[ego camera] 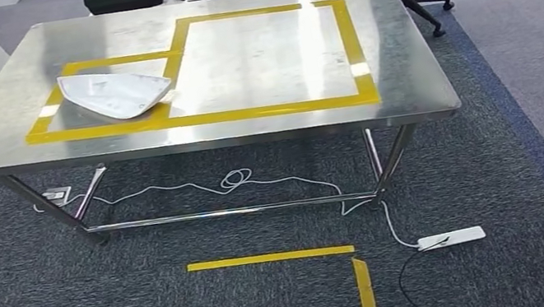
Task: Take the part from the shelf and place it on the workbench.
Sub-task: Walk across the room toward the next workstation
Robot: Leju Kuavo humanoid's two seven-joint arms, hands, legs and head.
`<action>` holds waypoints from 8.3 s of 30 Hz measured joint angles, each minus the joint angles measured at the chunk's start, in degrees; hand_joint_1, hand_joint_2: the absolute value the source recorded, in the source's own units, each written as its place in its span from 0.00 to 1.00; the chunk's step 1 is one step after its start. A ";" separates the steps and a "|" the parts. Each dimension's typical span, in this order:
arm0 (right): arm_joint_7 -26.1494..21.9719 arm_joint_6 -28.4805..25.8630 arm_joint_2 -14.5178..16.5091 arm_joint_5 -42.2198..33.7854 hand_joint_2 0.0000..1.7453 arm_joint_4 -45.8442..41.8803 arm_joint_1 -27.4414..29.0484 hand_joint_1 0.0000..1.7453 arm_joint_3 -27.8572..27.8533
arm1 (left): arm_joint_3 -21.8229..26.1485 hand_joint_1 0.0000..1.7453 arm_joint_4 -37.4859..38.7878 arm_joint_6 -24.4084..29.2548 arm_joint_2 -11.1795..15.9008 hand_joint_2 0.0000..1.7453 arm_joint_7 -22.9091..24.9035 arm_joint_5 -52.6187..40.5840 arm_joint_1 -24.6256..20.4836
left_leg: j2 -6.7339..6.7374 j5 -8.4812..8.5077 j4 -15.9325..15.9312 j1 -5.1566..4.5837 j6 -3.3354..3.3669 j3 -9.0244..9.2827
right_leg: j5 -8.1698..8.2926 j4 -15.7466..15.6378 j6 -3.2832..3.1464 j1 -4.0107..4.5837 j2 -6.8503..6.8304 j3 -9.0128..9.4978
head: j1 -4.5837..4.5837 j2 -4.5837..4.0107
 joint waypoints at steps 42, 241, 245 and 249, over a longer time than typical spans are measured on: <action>-0.27 0.99 -0.49 1.97 0.00 -0.01 -0.27 0.00 -0.63 | -0.02 0.00 0.00 0.95 -0.28 0.00 -0.78 -0.24 -0.77 | 0.06 1.80 0.60 -0.77 -1.55 -1.96 | 3.55 -8.53 -1.52 0.32 0.02 6.47 | 0.08 0.00; 1.45 2.75 -0.22 2.00 0.00 0.06 -0.27 0.00 -2.11 | -0.14 0.00 0.00 0.64 -1.51 0.00 -1.16 -2.40 0.65 | -1.19 -1.12 3.90 -0.08 -1.11 -0.62 | 4.45 -6.53 -1.96 0.08 1.68 4.04 | 0.17 0.00; 1.46 2.75 -0.24 2.09 0.00 0.06 -0.21 0.00 -2.13 | -0.16 0.00 0.00 0.58 -1.58 0.00 -1.13 -2.40 0.57 | -1.20 -1.00 1.02 -0.19 -0.66 0.24 | 4.72 -6.74 -0.77 -0.08 2.04 3.40 | 0.17 0.00; 1.38 2.74 -0.44 2.11 0.00 0.07 -0.31 0.00 -2.11 | -0.16 0.00 0.00 0.45 -1.75 0.00 -1.01 -2.40 0.58 | -0.15 -0.25 -0.19 -0.02 -0.07 0.43 | -0.72 2.65 0.11 -0.10 0.82 -1.22 | 0.46 0.00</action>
